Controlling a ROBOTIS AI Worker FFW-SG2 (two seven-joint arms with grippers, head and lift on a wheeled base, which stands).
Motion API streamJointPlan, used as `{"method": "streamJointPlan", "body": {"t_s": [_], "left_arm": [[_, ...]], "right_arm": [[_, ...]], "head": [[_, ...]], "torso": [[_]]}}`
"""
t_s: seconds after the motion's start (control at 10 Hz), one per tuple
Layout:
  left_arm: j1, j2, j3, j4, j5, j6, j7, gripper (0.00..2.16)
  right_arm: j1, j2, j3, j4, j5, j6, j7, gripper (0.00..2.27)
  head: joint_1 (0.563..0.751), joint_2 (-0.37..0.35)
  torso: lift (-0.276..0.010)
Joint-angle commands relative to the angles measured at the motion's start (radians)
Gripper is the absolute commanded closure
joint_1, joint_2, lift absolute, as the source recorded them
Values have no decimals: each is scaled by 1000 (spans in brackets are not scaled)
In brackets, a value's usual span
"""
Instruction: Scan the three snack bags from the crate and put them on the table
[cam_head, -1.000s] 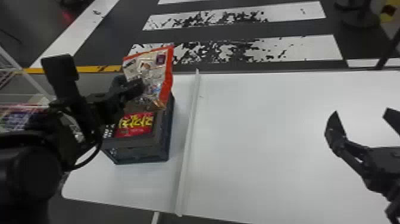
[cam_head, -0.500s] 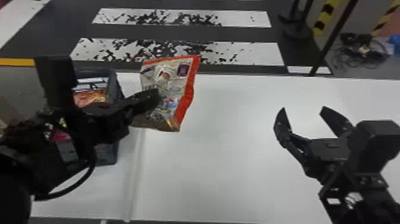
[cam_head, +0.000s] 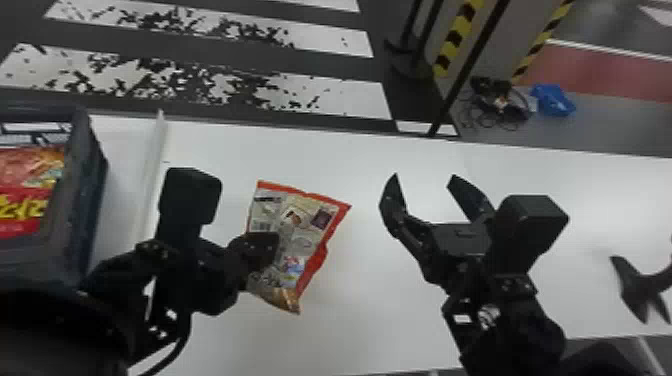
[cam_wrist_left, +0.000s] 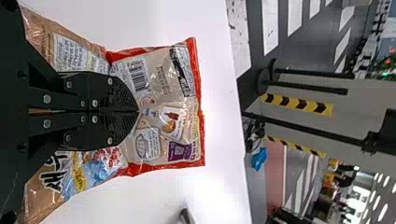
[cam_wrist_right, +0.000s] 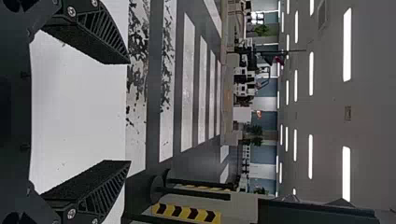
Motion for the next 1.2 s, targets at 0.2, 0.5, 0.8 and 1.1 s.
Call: {"method": "streamJointPlan", "body": {"t_s": [0.2, 0.5, 0.8, 1.1], "left_arm": [[-10, -20, -190, 182, -78, -189, -16, 1916], [-13, -31, -228, 312, -66, -447, -1, 1612], [-17, -29, -216, 409, 3, -612, 16, 66], [2, -18, -202, 394, -4, -655, 55, 66]], "right_arm": [[7, -2, -13, -16, -13, 0, -2, 127], [17, -2, -19, -22, -13, -3, -2, 127], [23, -2, -23, -23, -26, -9, -2, 127], [40, -4, -40, -23, -32, -37, 0, 127]], "head": [[695, -350], [695, -350], [695, -350], [695, -350]], "torso": [[-94], [-94], [-94], [-94]]}}
